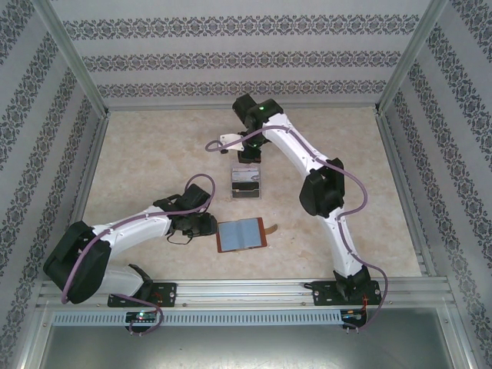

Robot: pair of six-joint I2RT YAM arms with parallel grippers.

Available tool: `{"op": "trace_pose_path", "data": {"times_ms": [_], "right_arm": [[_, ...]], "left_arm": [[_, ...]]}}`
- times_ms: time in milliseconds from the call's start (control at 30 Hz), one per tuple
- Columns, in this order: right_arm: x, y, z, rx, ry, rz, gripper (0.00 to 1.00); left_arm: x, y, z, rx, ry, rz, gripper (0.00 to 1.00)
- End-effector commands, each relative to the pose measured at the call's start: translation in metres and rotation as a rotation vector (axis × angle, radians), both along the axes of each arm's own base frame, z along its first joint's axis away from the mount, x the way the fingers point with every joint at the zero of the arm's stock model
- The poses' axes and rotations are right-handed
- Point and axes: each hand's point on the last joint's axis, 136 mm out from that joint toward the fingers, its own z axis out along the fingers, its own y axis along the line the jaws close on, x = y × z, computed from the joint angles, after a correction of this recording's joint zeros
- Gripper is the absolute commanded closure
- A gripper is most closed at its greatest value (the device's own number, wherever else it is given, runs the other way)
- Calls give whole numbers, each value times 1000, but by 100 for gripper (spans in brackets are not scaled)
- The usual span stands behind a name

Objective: Take the credit cards out of the card holder

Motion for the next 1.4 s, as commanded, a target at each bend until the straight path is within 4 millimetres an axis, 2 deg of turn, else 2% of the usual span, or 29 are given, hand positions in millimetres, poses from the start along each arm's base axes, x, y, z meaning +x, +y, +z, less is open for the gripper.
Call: {"op": "trace_pose_path", "data": {"times_ms": [0, 267, 433, 600, 667, 867, 1133, 1367], "right_arm": [[6, -1, -6, -14, -10, 16, 100], [-1, 1, -33, -21, 82, -1, 100], [-4, 4, -41, -17, 115, -17, 100], [2, 4, -39, -16, 95, -40, 89], [5, 4, -37, -17, 80, -53, 80], [18, 4, -21, 4, 3, -96, 71], [45, 5, 17, 73, -186, -175, 66], [41, 3, 37, 123, -237, -214, 64]], "left_arm": [[0, 3, -4, 5, 20, 12, 67], [1, 0, -6, 0, 31, 6, 67], [0, 0, -10, 1, 39, 7, 67], [0, 1, -12, 1, 36, 16, 67], [1, -1, -12, -9, 40, 13, 67], [3, -2, -12, 2, 44, 1, 67], [5, -2, -5, -3, 23, -2, 67], [3, -2, -2, -11, 24, -13, 66]]}}
